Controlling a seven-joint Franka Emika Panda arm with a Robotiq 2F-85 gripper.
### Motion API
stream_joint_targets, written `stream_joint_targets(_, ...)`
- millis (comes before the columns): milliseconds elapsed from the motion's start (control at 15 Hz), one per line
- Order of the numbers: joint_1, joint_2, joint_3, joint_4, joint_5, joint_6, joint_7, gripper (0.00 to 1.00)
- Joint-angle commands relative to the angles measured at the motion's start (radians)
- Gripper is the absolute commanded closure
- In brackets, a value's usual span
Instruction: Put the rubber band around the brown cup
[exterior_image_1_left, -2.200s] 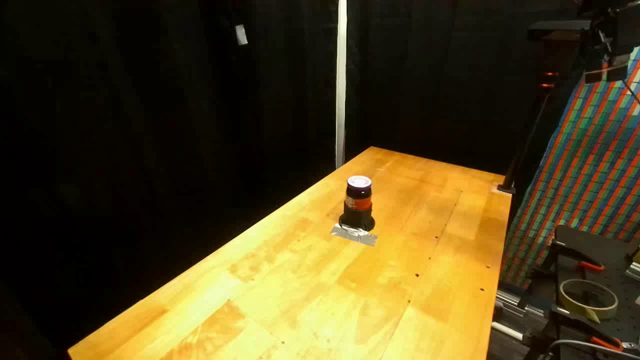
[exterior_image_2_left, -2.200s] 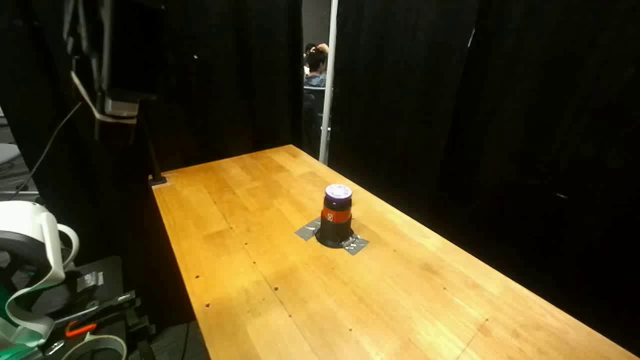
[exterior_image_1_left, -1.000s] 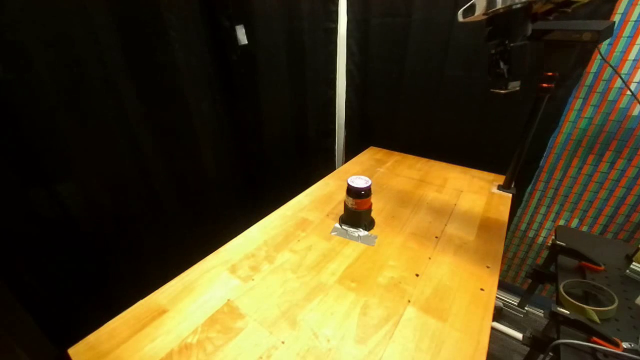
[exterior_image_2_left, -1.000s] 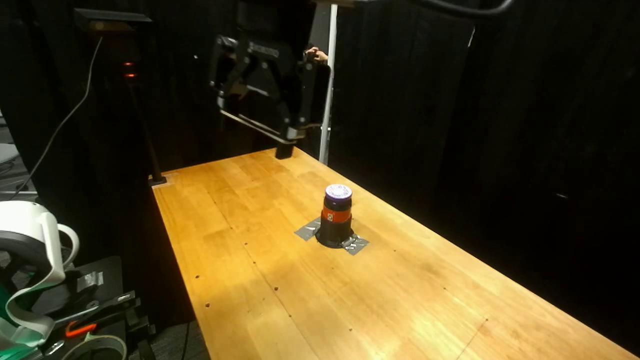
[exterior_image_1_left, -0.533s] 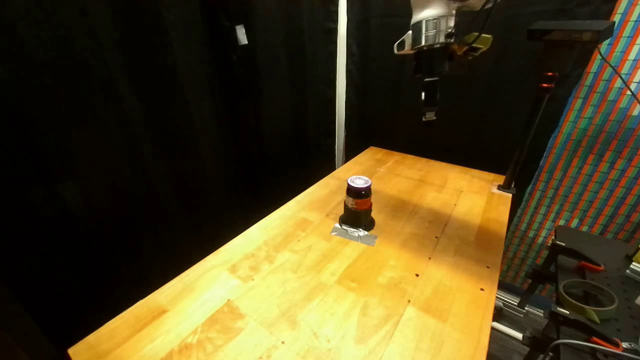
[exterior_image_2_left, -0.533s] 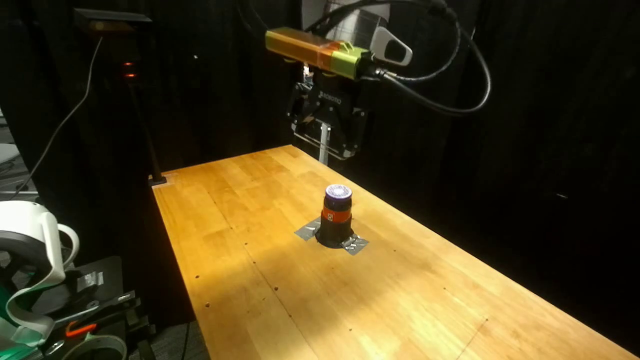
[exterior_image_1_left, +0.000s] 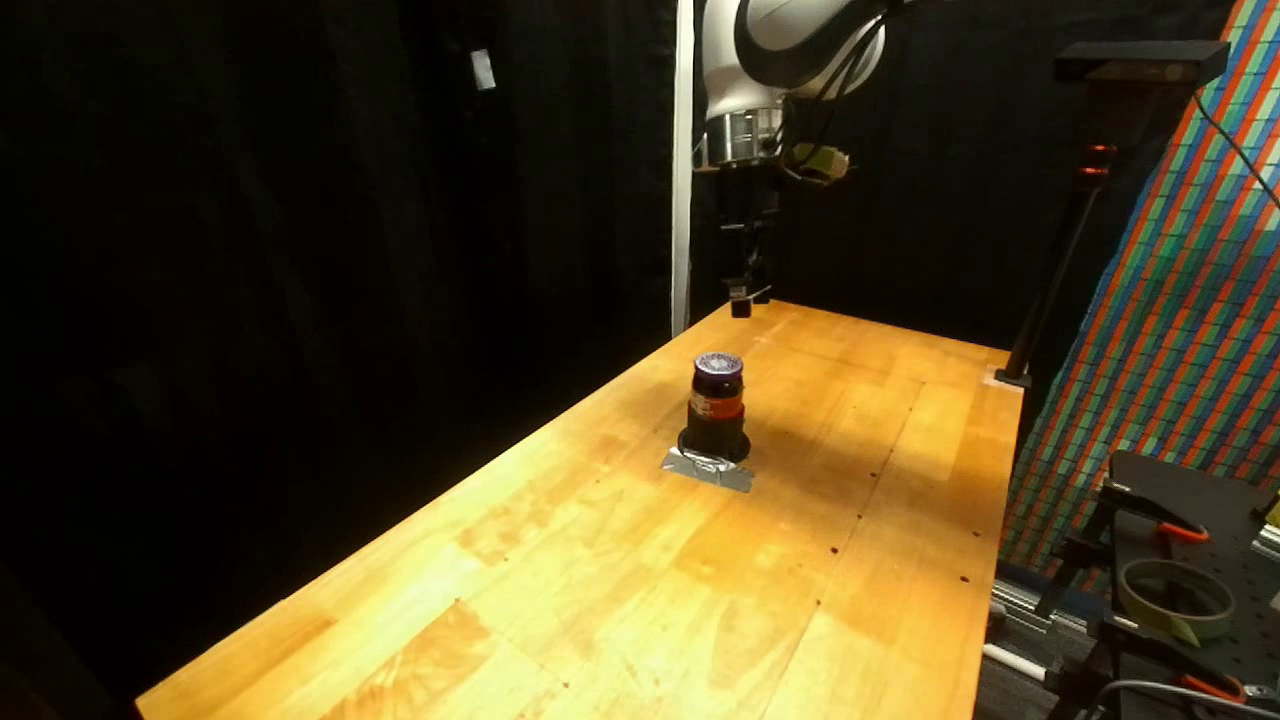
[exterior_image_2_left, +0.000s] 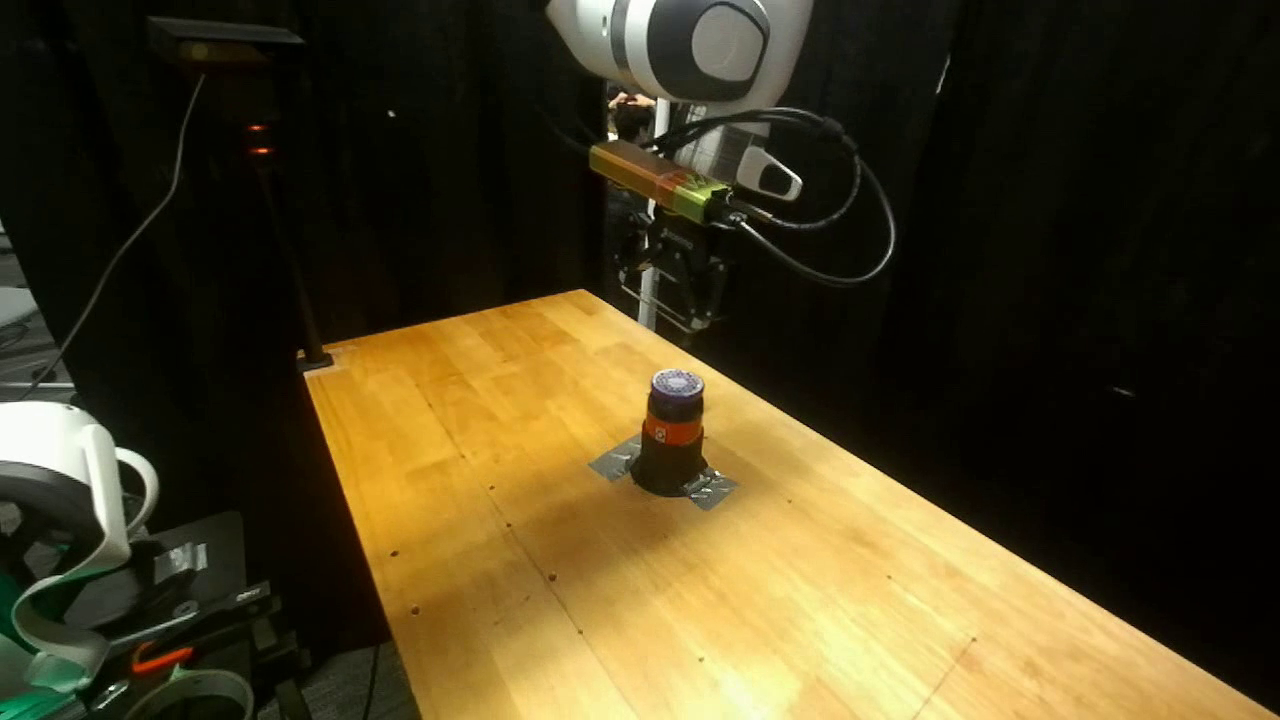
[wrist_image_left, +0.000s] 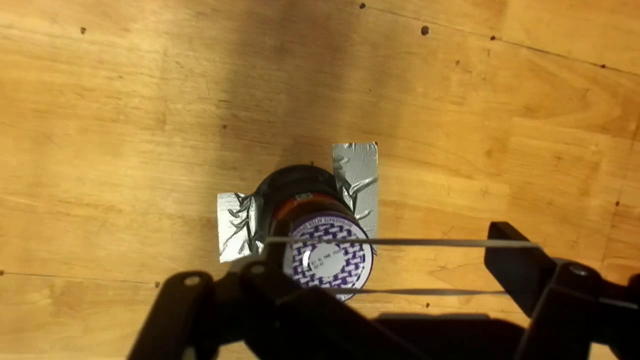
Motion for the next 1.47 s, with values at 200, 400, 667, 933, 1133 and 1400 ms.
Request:
stream_joint_targets(200,0.018,0.229,-0.006,0.306,-0.075,-0.066,0.092,0.0)
stream_joint_targets(400,0.018,0.299,-0.007,0.388,-0.101,-0.088,0.09,0.0)
stream_joint_targets(667,0.014,0.381,-0.004,0.487,-0.112,-0.129,0.076,0.0)
stream_joint_targets(933,0.012,0.448,0.0,0.571,-0.107,-0.175,0.071,0.0)
stream_joint_targets(1133,0.011,0.495,0.003,0.627,-0.102,-0.208,0.068,0.0)
stream_joint_targets(1400,0.015,0.531,0.011,0.677,-0.098,-0.259,0.063,0.0)
